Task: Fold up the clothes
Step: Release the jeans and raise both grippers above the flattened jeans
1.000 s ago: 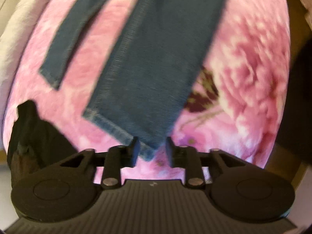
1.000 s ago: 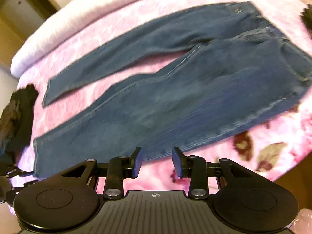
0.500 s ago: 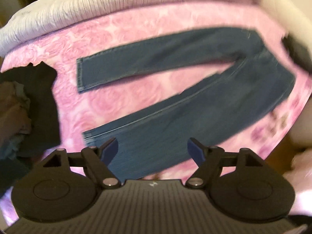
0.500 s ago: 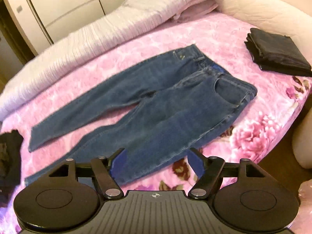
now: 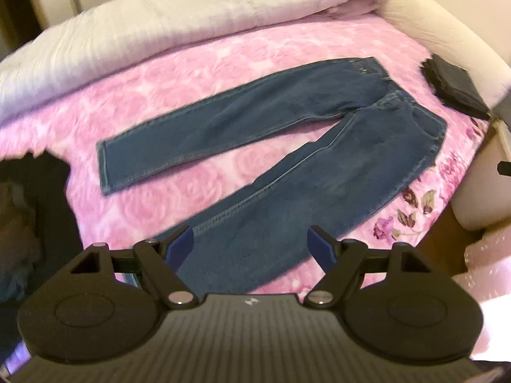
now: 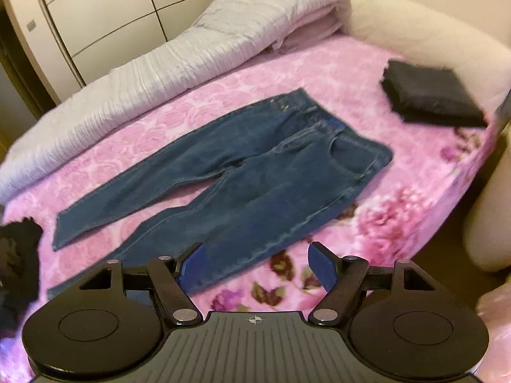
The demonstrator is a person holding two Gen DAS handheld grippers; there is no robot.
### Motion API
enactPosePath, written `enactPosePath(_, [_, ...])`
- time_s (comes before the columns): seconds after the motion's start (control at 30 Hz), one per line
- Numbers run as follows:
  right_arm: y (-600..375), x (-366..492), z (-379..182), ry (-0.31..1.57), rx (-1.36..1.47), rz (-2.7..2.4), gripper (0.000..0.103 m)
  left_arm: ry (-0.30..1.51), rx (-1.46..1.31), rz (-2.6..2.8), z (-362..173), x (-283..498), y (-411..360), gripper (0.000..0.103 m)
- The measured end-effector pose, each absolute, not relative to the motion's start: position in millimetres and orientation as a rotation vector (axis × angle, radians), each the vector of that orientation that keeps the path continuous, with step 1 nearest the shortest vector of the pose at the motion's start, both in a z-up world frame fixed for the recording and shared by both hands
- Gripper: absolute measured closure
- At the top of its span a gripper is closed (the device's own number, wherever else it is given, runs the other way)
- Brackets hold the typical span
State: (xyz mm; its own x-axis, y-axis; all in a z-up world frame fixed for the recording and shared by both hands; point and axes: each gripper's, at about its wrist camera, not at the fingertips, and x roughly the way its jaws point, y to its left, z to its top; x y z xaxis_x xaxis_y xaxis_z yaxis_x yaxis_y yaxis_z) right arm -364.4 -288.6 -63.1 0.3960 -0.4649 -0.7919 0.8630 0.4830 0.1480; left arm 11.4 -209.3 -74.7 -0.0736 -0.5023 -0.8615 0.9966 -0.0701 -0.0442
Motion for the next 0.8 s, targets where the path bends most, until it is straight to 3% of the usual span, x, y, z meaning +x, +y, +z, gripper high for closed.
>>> enactPosePath(0.37, [-175,-315,-48,0.771,0.547,-1.027,0.029,0.659,0.918,-1.649,-64,88,-158,0.028])
enactPosePath(0.8, [-72,-277,-44,0.802,0.549,-1.086,0.029,0.673,0.938,-1.672,-79,144,-96,0.028])
